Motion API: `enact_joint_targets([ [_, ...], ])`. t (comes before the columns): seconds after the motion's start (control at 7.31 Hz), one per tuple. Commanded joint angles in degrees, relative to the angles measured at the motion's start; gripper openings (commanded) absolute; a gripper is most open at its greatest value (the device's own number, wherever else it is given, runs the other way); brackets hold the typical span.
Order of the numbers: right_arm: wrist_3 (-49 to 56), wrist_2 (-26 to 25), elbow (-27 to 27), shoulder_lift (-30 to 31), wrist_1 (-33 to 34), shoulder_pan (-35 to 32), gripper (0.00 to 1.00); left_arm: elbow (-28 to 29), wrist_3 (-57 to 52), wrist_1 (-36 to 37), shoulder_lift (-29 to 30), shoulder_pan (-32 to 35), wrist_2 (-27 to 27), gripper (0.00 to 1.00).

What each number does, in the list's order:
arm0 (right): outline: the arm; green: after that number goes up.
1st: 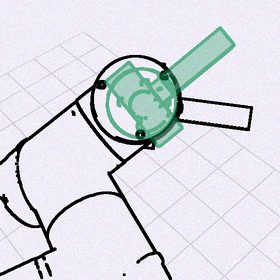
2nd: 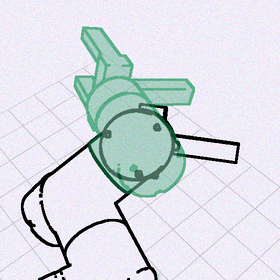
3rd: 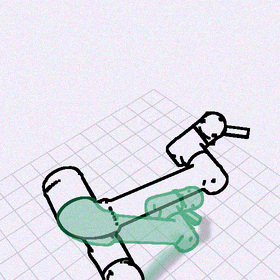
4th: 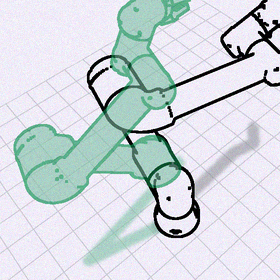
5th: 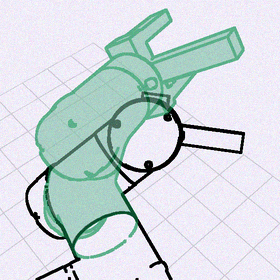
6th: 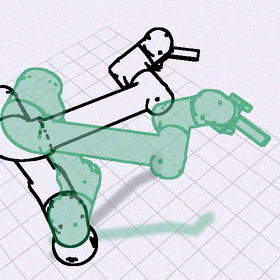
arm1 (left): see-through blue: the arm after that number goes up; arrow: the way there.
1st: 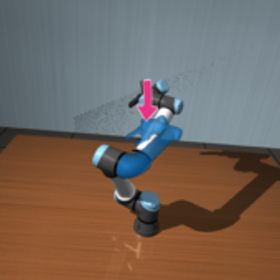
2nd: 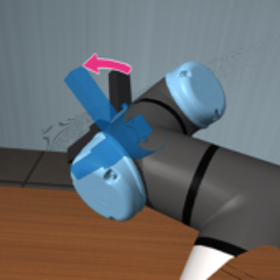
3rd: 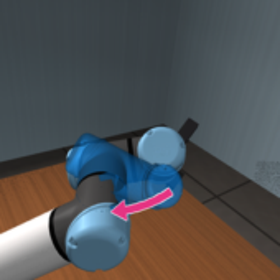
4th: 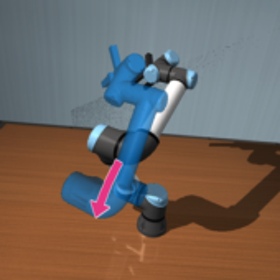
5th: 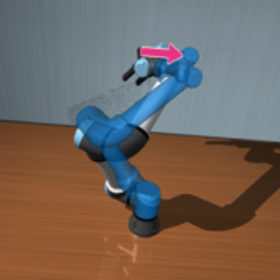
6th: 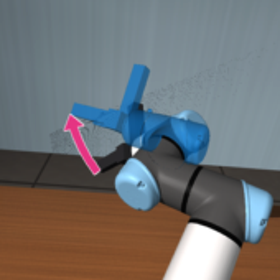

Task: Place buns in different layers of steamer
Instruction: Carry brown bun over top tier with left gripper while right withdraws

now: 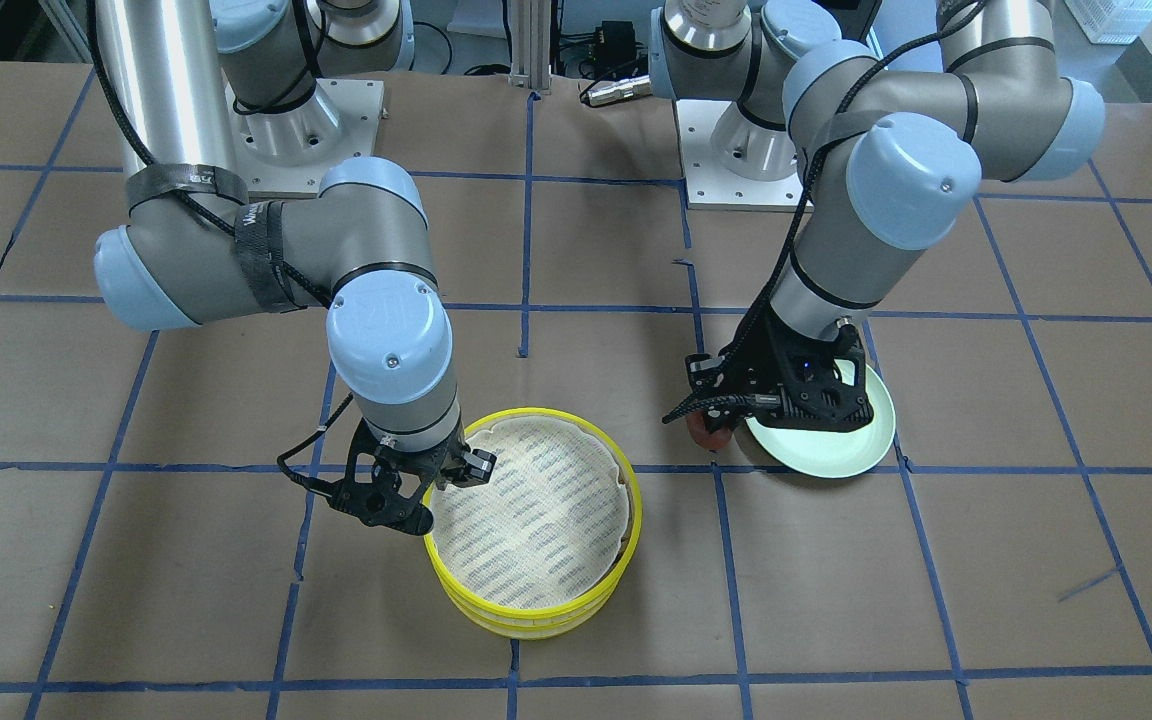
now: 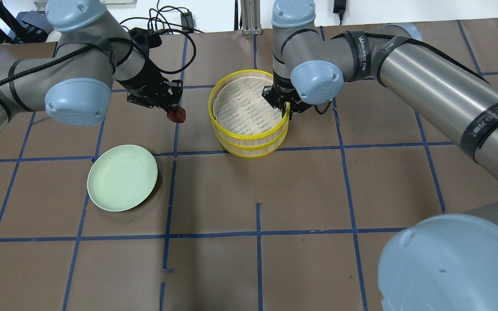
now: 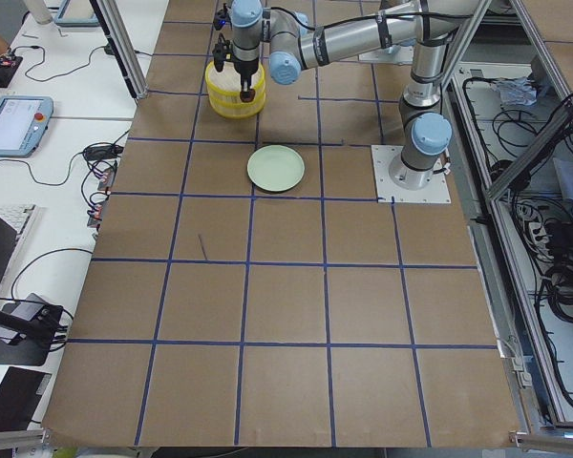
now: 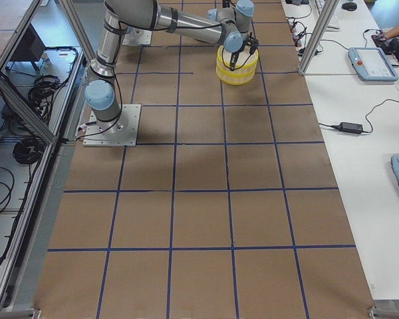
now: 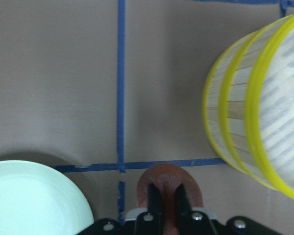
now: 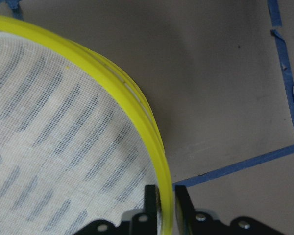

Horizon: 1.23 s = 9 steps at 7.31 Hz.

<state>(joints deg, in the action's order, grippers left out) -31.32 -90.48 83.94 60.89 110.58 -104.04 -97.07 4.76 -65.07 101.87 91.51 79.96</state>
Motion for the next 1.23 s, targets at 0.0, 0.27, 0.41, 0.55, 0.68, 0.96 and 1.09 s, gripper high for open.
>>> enact_joint_targets([
  [0.0,0.7,0.8,-0.4,0.3,0.2,0.1,1.00,1.3,3.8,0.0,0.3,1.4,-4.6,0.01],
  [0.27,5.1,3.4,-1.0,3.3,-0.5,2.4,1.00,1.2,5.2,2.4,1.8,1.7,-6.8,0.01],
  [0.41,9.3,4.9,-1.2,7.3,-5.1,5.9,1.00,1.1,8.3,6.7,4.1,1.9,-11.0,0.01],
  [0.55,16.1,4.9,-1.8,10.9,-11.2,9.6,1.00,1.3,10.9,10.6,6.5,3.2,-12.1,0.01],
  [0.68,22.1,4.2,-2.5,14.2,-16.3,12.9,1.00,1.6,13.0,11.8,7.2,5.1,-12.0,0.31],
  [0.96,29.8,1.4,-4.1,19.7,-25.4,18.0,1.00,1.6,14.2,11.6,7.3,5.6,-12.0,1.00],
  [1.09,30.3,1.3,-3.9,20.7,-26.1,18.3,1.00,1.7,13.9,11.7,7.2,5.6,-11.9,1.00],
])
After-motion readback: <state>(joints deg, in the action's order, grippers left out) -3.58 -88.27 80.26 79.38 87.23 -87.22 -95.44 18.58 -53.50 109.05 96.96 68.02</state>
